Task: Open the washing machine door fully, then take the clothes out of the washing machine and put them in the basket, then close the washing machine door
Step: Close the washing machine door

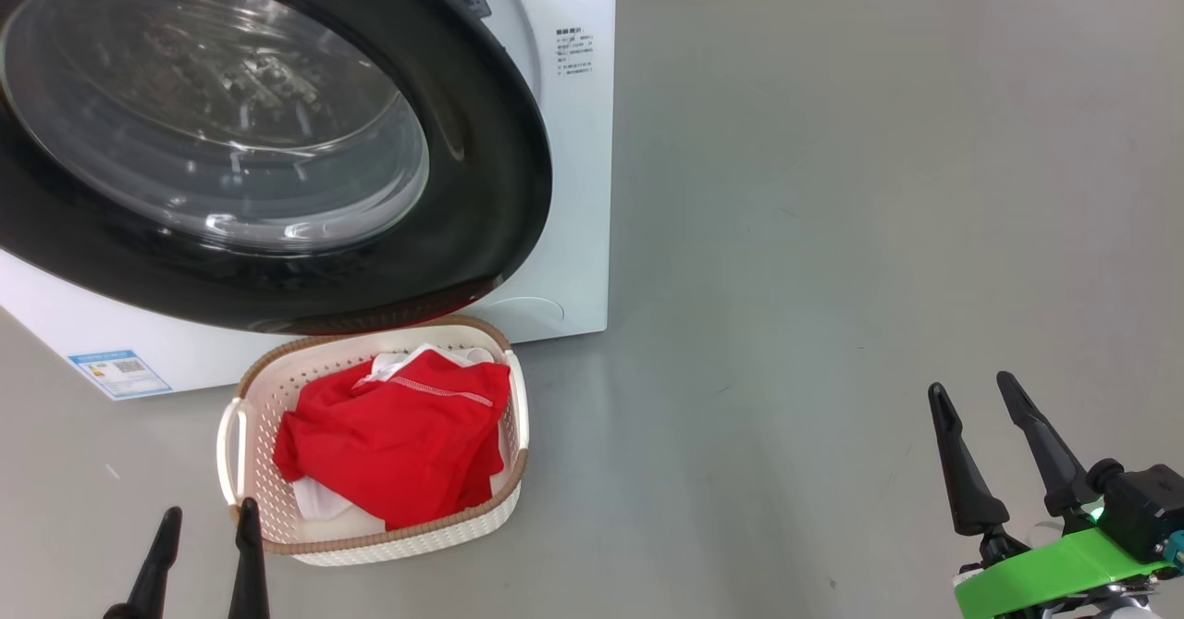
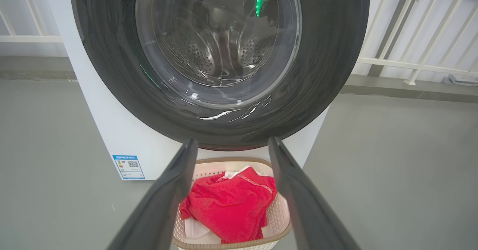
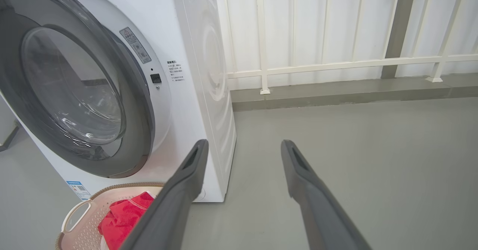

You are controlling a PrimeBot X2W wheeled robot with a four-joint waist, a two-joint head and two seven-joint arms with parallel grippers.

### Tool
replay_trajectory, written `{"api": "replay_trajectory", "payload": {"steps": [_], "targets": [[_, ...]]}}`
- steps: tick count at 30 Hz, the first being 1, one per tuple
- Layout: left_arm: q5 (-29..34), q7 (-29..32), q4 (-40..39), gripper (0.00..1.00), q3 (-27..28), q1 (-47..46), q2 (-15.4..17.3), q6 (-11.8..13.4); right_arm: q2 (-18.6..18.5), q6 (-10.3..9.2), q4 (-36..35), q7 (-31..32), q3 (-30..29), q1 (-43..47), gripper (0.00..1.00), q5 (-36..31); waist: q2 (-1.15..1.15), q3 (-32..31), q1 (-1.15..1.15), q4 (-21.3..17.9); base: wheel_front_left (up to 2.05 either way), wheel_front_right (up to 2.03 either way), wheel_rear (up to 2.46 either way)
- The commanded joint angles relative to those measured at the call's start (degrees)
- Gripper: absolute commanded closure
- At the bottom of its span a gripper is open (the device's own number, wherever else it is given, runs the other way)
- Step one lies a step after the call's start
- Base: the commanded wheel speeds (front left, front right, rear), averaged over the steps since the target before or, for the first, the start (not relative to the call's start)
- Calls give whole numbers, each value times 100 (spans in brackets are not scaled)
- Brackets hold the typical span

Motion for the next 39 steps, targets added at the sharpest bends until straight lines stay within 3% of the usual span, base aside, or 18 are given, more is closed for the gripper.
{"api": "replay_trajectory", "payload": {"steps": [1,10,11,12,13,14,29,39], "targets": [[39,-52,-157,0,194,-61,45,-32,-94,36,-155,-37,97,-21,0,-88,0,-3,0,-1,0,0,0],[24,-52,-256,0,189,-74,12,-32,-81,36,-194,-37,71,-35,0,-79,0,-8,0,21,0,0,0],[19,-52,-269,0,175,-79,9,-32,-78,36,-194,-37,74,-40,5,-71,0,-8,0,39,0,0,0],[14,-52,-277,0,152,-86,7,-32,-77,36,-191,-37,77,-44,52,-58,0,-6,0,65,0,0,0],[8,-52,-282,0,122,-98,5,-32,-79,36,-185,-37,84,-52,86,-44,0,-3,0,102,0,0,0],[-8,-52,-292,0,67,-126,1,-32,-89,36,-184,-37,140,-95,100,-10,0,10,0,182,0,0,0],[-240,-52,-455,0,-427,-329,-10,-32,-92,36,-48,-37,880,-1389,100,151,0,376,0,1078,0,0,0],[-390,-52,-553,0,-790,-707,-11,-32,-11,36,409,-37,1310,-2758,100,256,0,936,0,1578,0,0,0]]}}
